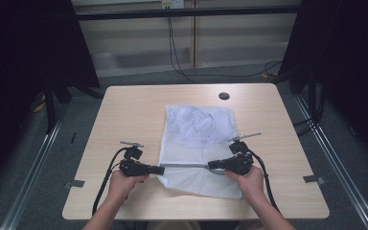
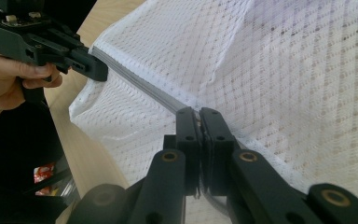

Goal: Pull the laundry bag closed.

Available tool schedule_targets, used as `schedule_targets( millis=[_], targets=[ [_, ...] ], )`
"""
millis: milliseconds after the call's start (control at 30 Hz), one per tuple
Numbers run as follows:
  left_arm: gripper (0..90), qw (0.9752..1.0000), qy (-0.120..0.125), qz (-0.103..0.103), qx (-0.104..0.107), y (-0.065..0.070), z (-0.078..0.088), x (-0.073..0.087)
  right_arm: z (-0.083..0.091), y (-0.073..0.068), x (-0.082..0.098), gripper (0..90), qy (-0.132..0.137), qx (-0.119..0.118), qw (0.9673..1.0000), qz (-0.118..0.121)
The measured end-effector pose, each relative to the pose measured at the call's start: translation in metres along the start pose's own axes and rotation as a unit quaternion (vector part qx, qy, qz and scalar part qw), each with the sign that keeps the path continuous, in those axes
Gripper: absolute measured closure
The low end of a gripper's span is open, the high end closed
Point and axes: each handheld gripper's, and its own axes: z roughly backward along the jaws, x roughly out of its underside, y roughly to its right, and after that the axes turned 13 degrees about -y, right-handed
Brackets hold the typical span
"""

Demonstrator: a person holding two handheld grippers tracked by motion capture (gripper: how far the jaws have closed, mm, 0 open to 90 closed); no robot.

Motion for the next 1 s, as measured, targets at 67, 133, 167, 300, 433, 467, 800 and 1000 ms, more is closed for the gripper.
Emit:
schedule_targets(
  millis=[67, 133, 167, 300, 433, 467, 800, 1000],
  targets=[
    [88.5, 1.0, 0.001, 0.0, 0.003, -0.0001, 0.0, -0.0001, 0.0005, 0.0006, 0.0006, 87.0, 0.001, -0.004, 1.0, -0.002],
    [88.4, 1.0, -0.002, -0.003, -0.003, -0.0005, -0.0002, -0.0002, 0.001, 0.0006, 0.0013, 86.9, 0.002, -0.003, 1.0, 0.0],
    [88.5, 1.0, -0.002, -0.003, -0.001, -0.0009, -0.0001, -0.0001, 0.0009, 0.0005, 0.0013, 87.0, 0.002, -0.003, 1.0, 0.0],
    [88.5, 1.0, -0.001, -0.003, -0.001, -0.0012, 0.0007, -0.0001, 0.0015, 0.0017, 0.0011, 87.0, 0.003, -0.005, 1.0, -0.002],
    [88.5, 1.0, 0.0, -0.003, -0.002, -0.0014, 0.0005, -0.0003, 0.0031, 0.0039, 0.0021, 87.0, 0.005, -0.006, 1.0, -0.005],
    [88.5, 1.0, -0.002, -0.005, -0.003, -0.0016, 0.0007, -0.0002, 0.0037, 0.0046, 0.0023, 86.9, 0.005, -0.008, 0.9999, -0.005],
    [88.4, 1.0, 0.002, -0.002, -0.001, -0.0011, 0.0019, 0.0002, 0.0067, 0.0083, 0.0038, 86.9, 0.006, -0.009, 0.9999, -0.01],
    [88.5, 1.0, 0.001, 0.001, 0.001, -0.0012, 0.001, 0.0003, 0.0097, 0.0091, 0.0044, 86.9, 0.008, -0.011, 0.9998, -0.011]
  ],
)
